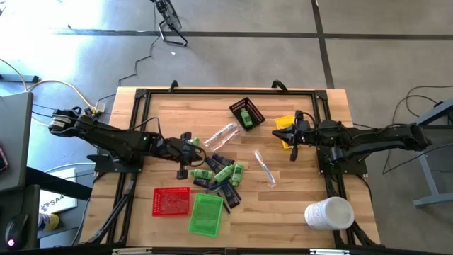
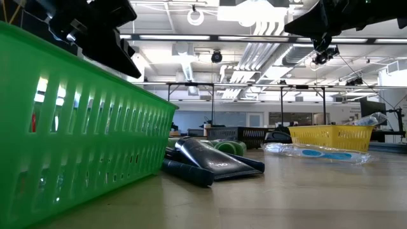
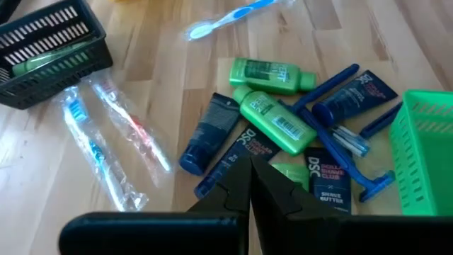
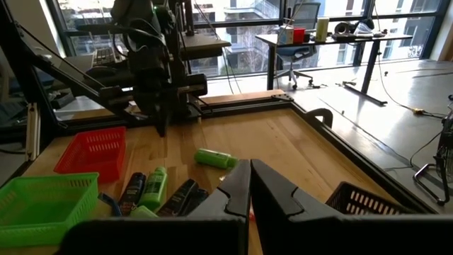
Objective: Pick & Place Travel size toiletries
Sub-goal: Put the shave cream into the red bin
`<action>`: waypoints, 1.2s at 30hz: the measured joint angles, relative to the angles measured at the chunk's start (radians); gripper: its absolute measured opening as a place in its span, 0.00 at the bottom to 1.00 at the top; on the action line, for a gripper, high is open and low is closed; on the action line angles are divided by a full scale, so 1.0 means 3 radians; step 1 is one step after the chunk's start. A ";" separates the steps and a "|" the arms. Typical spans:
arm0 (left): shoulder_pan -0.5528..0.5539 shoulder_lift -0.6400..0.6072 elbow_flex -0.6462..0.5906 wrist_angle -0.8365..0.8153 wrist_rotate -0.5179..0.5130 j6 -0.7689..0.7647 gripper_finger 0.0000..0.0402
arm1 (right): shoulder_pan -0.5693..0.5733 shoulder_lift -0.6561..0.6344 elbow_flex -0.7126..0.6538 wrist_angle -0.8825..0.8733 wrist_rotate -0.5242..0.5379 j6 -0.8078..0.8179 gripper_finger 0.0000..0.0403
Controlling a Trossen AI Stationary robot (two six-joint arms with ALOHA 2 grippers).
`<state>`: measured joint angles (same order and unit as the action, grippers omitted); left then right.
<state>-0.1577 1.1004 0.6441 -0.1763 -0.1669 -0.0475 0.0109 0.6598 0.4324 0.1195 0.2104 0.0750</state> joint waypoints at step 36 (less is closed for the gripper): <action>0.0001 0.0053 -0.0004 -0.0006 -0.0333 0.0083 0.63 | 0.0000 0.0000 0.0000 -0.0016 -0.0011 -0.0003 0.01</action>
<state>-0.1574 1.1164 0.6430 -0.1782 -0.2667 -0.0227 0.0110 0.6598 0.4324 0.1146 0.2070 0.0742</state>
